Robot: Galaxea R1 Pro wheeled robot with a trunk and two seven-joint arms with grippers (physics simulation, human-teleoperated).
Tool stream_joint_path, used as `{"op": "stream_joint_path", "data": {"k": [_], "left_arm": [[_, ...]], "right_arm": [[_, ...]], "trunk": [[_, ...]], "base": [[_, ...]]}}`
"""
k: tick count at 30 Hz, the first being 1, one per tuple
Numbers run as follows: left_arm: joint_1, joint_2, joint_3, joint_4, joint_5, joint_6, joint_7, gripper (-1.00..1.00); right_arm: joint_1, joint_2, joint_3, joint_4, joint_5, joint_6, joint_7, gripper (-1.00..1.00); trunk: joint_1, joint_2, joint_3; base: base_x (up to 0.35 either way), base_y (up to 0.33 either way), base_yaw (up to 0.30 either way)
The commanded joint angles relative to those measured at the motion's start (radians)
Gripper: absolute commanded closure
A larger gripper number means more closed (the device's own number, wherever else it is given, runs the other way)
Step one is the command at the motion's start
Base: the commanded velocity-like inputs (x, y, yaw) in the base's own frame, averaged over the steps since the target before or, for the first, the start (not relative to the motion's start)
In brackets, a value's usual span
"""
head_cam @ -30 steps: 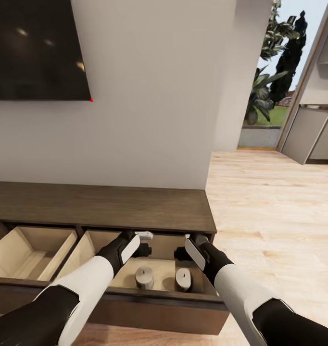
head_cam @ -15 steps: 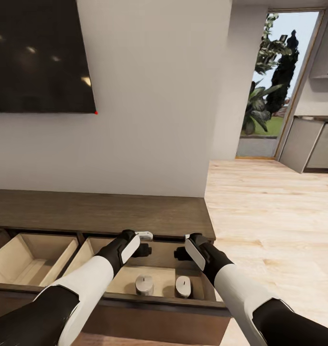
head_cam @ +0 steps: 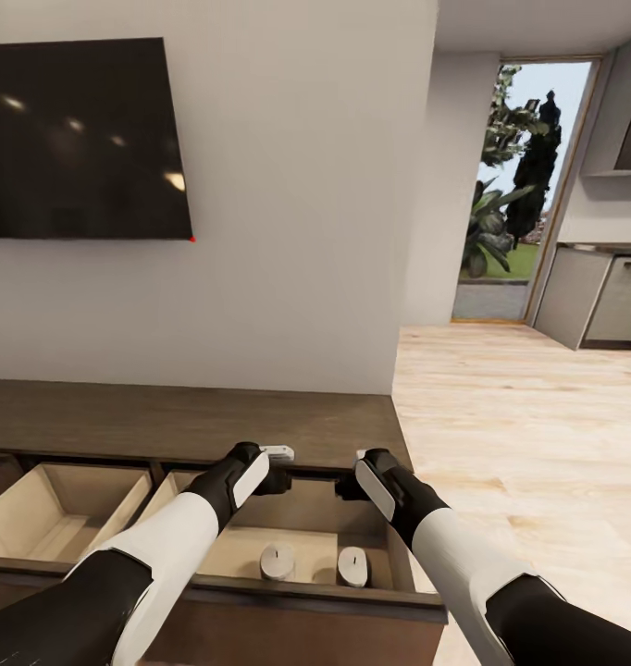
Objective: Place each of the two pumpkins and all three candles from the living room inside a cabinet in the living room (use any cabinet), then make sure every cabinet is closed, and position the cauldron so it is next to a table in the living room.
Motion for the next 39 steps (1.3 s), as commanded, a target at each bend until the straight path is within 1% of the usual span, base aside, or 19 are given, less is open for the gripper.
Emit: {"op": "stream_joint_path", "data": {"k": [1, 11, 18, 25, 32, 35, 39], "left_arm": [[-0.001, 0.001, -0.007, -0.001, 0.011, 0.003, 0.008, -1.00], [-0.001, 0.005, -0.006, -0.001, 0.011, 0.003, 0.008, -1.00], [-0.001, 0.015, -0.006, -0.003, 0.008, 0.003, 0.008, -1.00], [0.000, 0.024, -0.004, -0.004, 0.005, 0.003, 0.006, -1.00], [0.001, 0.038, -0.001, -0.005, 0.006, 0.003, 0.006, -1.00], [0.001, 0.040, -0.001, -0.005, 0.006, 0.003, 0.005, -1.00], [0.002, 0.040, -0.001, -0.003, 0.006, 0.003, 0.007, -1.00]], "right_arm": [[-0.001, -0.001, 0.006, -0.001, -0.011, 0.002, -0.009, -1.00], [-0.001, -0.002, 0.006, -0.001, -0.011, 0.000, -0.009, -1.00], [-0.001, -0.003, 0.006, -0.002, -0.010, -0.002, -0.009, -1.00], [-0.001, -0.004, 0.006, -0.003, -0.009, -0.037, -0.009, -1.00], [-0.001, -0.004, 0.006, -0.003, -0.009, -0.051, -0.009, -1.00], [-0.001, -0.004, 0.007, -0.004, -0.009, -0.063, -0.009, -1.00], [-0.001, -0.004, 0.006, -0.007, -0.009, -0.070, -0.009, -1.00]], "trunk": [[-0.001, 0.000, 0.003], [-0.008, 0.007, 0.041], [-0.034, 0.056, 0.063], [-0.061, 0.105, 0.085], [-0.088, 0.154, 0.107], [-0.100, 0.175, 0.117], [-0.115, 0.203, 0.132]], "base": [[0.000, 0.000, 0.000], [0.000, 0.000, 0.000], [0.000, 0.000, 0.000], [-0.020, 0.000, 0.000], [-0.266, 0.000, 0.000], [-0.232, 0.000, 0.050], [-0.055, 0.000, 0.196]]}}
